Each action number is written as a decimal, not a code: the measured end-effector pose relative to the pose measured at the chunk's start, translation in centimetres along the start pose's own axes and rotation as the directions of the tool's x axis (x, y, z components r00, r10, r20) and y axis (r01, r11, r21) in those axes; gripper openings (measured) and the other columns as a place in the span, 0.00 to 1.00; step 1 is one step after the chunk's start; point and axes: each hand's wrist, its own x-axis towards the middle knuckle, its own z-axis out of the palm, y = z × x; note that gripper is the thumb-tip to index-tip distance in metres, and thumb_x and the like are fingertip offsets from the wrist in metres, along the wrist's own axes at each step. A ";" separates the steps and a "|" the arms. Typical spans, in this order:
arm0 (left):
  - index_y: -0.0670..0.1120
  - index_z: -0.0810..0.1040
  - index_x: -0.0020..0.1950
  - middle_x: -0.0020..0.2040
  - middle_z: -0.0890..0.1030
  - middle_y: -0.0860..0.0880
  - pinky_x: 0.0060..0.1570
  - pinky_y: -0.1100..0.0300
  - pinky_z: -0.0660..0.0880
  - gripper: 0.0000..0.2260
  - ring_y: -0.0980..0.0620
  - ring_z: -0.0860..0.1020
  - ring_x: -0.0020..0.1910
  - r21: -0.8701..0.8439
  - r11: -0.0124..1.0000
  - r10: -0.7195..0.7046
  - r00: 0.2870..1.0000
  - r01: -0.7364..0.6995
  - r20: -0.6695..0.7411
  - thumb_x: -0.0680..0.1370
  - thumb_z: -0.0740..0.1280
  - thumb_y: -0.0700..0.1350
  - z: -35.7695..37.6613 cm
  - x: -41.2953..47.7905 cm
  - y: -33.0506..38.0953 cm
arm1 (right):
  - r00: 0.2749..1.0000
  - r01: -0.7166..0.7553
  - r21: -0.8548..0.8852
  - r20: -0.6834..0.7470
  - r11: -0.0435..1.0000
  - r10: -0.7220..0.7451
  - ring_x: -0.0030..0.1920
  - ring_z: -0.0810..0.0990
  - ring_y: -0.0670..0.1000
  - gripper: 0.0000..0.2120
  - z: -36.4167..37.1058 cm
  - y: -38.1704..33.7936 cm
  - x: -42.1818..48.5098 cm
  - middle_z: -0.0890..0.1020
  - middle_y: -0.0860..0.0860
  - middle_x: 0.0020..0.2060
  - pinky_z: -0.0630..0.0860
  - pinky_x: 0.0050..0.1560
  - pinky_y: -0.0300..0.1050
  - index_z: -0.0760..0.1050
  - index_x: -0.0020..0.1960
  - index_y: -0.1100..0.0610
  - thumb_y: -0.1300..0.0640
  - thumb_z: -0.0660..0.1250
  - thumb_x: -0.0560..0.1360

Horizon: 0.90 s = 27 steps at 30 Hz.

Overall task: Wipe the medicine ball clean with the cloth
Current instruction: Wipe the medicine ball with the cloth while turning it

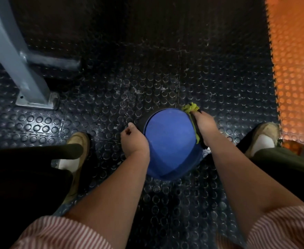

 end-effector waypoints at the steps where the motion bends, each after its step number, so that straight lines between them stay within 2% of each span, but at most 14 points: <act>1: 0.50 0.75 0.64 0.61 0.78 0.50 0.61 0.48 0.72 0.18 0.46 0.76 0.60 0.073 0.990 0.114 0.993 -0.117 0.040 0.82 0.57 0.58 -0.4 -0.1 0.1 | 1.000 0.025 -0.009 -0.010 1.000 -0.025 0.53 0.77 0.56 0.17 0.6 -0.1 -0.4 0.80 0.53 0.53 0.73 0.57 0.48 0.76 0.59 0.55 0.47 0.62 0.76; 3: 0.54 0.75 0.65 0.66 0.75 0.54 0.66 0.45 0.68 0.17 0.48 0.72 0.66 0.243 0.890 0.350 0.920 -0.386 0.178 0.81 0.58 0.59 -0.3 -1.1 0.9 | 0.996 0.076 -0.112 -0.029 0.991 -0.080 0.57 0.76 0.59 0.23 2.0 -0.8 -1.6 0.78 0.55 0.58 0.71 0.62 0.55 0.75 0.63 0.53 0.42 0.59 0.74; 4: 0.57 0.74 0.66 0.70 0.72 0.56 0.70 0.43 0.63 0.17 0.49 0.67 0.71 0.354 0.806 0.408 0.879 -0.474 0.249 0.81 0.58 0.59 -0.1 -1.7 1.3 | 0.992 0.106 -0.225 -0.039 0.969 -0.118 0.60 0.74 0.60 0.24 3.0 -1.2 -2.4 0.76 0.56 0.62 0.69 0.64 0.56 0.73 0.64 0.52 0.40 0.57 0.74; 6: 0.62 0.70 0.69 0.74 0.65 0.58 0.72 0.38 0.54 0.18 0.49 0.60 0.75 0.504 0.731 0.377 0.888 -0.460 0.264 0.81 0.55 0.61 -0.1 -1.9 2.0 | 0.969 0.180 -0.481 -0.065 0.858 -0.240 0.66 0.69 0.61 0.23 5.0 -2.0 -4.8 0.69 0.56 0.69 0.65 0.66 0.57 0.70 0.67 0.52 0.42 0.54 0.78; 7: 0.62 0.70 0.69 0.73 0.66 0.57 0.71 0.38 0.56 0.18 0.49 0.61 0.74 0.516 0.739 0.359 0.902 -0.432 0.240 0.81 0.54 0.61 -0.4 -1.0 2.1 | 0.941 0.243 -0.561 -0.062 0.791 -0.333 0.67 0.67 0.60 0.22 6.1 -2.4 -6.3 0.66 0.55 0.71 0.62 0.66 0.57 0.69 0.68 0.51 0.43 0.54 0.79; 9: 0.62 0.74 0.65 0.68 0.74 0.54 0.66 0.40 0.66 0.20 0.47 0.71 0.67 0.429 0.821 0.317 0.926 -0.376 0.204 0.76 0.56 0.65 -1.5 1.2 2.2 | 0.851 0.405 -0.609 -0.023 0.682 -0.525 0.70 0.64 0.59 0.20 8.2 -2.3 -9.3 0.65 0.52 0.73 0.58 0.68 0.58 0.69 0.68 0.49 0.45 0.56 0.79; 11: 0.61 0.79 0.60 0.59 0.81 0.52 0.62 0.45 0.72 0.21 0.46 0.77 0.58 0.312 0.904 0.233 0.948 -0.293 0.216 0.71 0.59 0.64 -2.4 2.8 2.4 | 0.759 0.526 -0.601 0.013 0.602 -0.651 0.70 0.66 0.59 0.20 9.2 -0.8 -11.0 0.67 0.53 0.71 0.60 0.68 0.61 0.71 0.67 0.49 0.46 0.56 0.77; 13: 0.56 0.81 0.57 0.55 0.83 0.50 0.62 0.49 0.74 0.14 0.47 0.79 0.55 0.180 0.959 0.164 0.946 -0.219 0.280 0.75 0.64 0.57 -2.6 4.1 2.9 | 0.679 0.596 -0.608 0.033 0.524 -0.734 0.69 0.67 0.60 0.21 9.1 1.1 -11.8 0.69 0.54 0.70 0.63 0.67 0.63 0.71 0.67 0.48 0.45 0.56 0.76; 16: 0.48 0.82 0.55 0.53 0.83 0.46 0.60 0.55 0.75 0.08 0.48 0.80 0.53 0.000 0.988 0.147 0.930 -0.157 0.337 0.80 0.66 0.45 -2.9 5.0 4.1 | 0.595 0.675 -0.617 0.130 0.405 -0.793 0.72 0.62 0.61 0.23 8.6 3.7 -12.1 0.64 0.54 0.73 0.60 0.68 0.64 0.65 0.70 0.44 0.43 0.56 0.75; 17: 0.48 0.83 0.56 0.53 0.84 0.46 0.60 0.54 0.75 0.08 0.48 0.81 0.53 0.023 0.980 0.178 0.924 -0.197 0.340 0.80 0.66 0.45 -3.1 5.2 4.0 | 0.598 0.678 -0.622 0.154 0.393 -0.787 0.72 0.60 0.62 0.24 8.5 3.9 -12.0 0.63 0.54 0.73 0.59 0.68 0.66 0.64 0.70 0.43 0.42 0.56 0.74; 20: 0.49 0.81 0.61 0.57 0.82 0.47 0.64 0.48 0.73 0.12 0.47 0.79 0.58 0.111 0.903 0.339 0.848 -0.414 0.409 0.79 0.65 0.47 -3.8 5.3 2.4 | 0.686 0.604 -0.670 0.160 0.432 -0.710 0.71 0.59 0.69 0.26 8.8 2.6 -12.1 0.61 0.56 0.74 0.58 0.65 0.72 0.63 0.70 0.39 0.39 0.56 0.72; 23: 0.55 0.80 0.61 0.57 0.82 0.53 0.62 0.52 0.73 0.12 0.52 0.79 0.56 0.079 0.944 0.290 0.919 -0.321 0.267 0.80 0.64 0.51 -3.9 4.5 2.3 | 0.810 0.536 -0.697 0.266 0.476 -0.523 0.73 0.49 0.69 0.26 8.7 -0.9 -11.6 0.51 0.55 0.77 0.51 0.68 0.72 0.56 0.73 0.35 0.37 0.54 0.75; 25: 0.56 0.80 0.60 0.55 0.82 0.54 0.57 0.54 0.74 0.11 0.52 0.79 0.54 0.065 0.966 0.235 0.955 -0.250 0.180 0.80 0.63 0.51 -3.7 3.6 2.4 | 0.831 0.522 -0.730 0.320 0.441 -0.454 0.73 0.48 0.68 0.26 8.7 -2.8 -10.7 0.49 0.54 0.77 0.51 0.68 0.71 0.54 0.73 0.35 0.37 0.53 0.77; 27: 0.56 0.80 0.62 0.54 0.81 0.55 0.55 0.56 0.73 0.12 0.53 0.78 0.53 0.023 0.974 0.218 0.966 -0.224 0.142 0.81 0.61 0.50 -4.0 2.9 2.1 | 0.850 0.494 -0.769 0.328 0.407 -0.413 0.72 0.52 0.68 0.25 9.3 -4.5 -9.8 0.52 0.54 0.76 0.55 0.67 0.71 0.56 0.73 0.38 0.37 0.51 0.77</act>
